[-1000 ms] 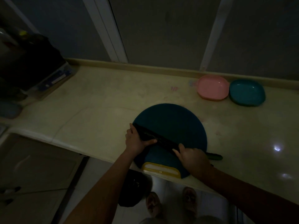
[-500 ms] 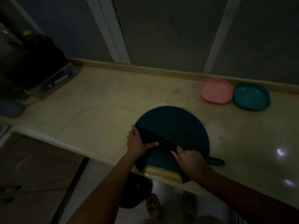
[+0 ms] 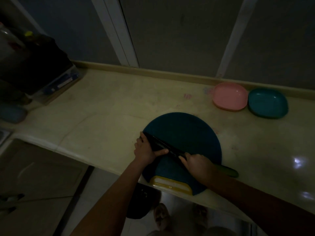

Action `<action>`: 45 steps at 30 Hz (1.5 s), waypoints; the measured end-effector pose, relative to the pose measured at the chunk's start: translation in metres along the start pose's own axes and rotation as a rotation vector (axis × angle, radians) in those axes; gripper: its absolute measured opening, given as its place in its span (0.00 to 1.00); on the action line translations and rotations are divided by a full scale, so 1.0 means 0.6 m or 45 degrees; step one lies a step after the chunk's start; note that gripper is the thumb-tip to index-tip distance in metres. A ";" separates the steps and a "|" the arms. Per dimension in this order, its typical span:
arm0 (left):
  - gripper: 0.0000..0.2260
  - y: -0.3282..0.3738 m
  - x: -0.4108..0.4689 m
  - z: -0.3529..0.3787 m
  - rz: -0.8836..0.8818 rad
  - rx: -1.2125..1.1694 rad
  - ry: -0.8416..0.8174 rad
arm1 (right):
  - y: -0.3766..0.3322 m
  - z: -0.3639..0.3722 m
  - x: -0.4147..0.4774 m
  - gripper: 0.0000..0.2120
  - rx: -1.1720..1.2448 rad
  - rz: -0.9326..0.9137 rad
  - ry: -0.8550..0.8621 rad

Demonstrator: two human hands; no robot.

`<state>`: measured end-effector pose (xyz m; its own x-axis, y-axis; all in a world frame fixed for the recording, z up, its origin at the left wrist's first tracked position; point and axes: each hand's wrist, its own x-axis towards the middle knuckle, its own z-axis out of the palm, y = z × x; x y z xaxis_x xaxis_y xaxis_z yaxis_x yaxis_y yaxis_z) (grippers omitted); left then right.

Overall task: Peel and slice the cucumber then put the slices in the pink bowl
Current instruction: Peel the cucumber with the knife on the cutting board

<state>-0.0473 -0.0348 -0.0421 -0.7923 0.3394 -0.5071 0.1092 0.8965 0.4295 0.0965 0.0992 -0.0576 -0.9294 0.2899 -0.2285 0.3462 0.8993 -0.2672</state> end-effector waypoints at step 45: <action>0.40 -0.028 0.006 -0.013 0.035 -0.594 0.037 | 0.096 0.011 -0.128 0.25 0.111 0.099 0.007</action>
<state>-0.0566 -0.0508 -0.0455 -0.8100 0.3470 -0.4727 -0.1461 0.6613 0.7357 0.1885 0.1265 -0.0617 -0.8998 0.3597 -0.2470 0.4270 0.8423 -0.3290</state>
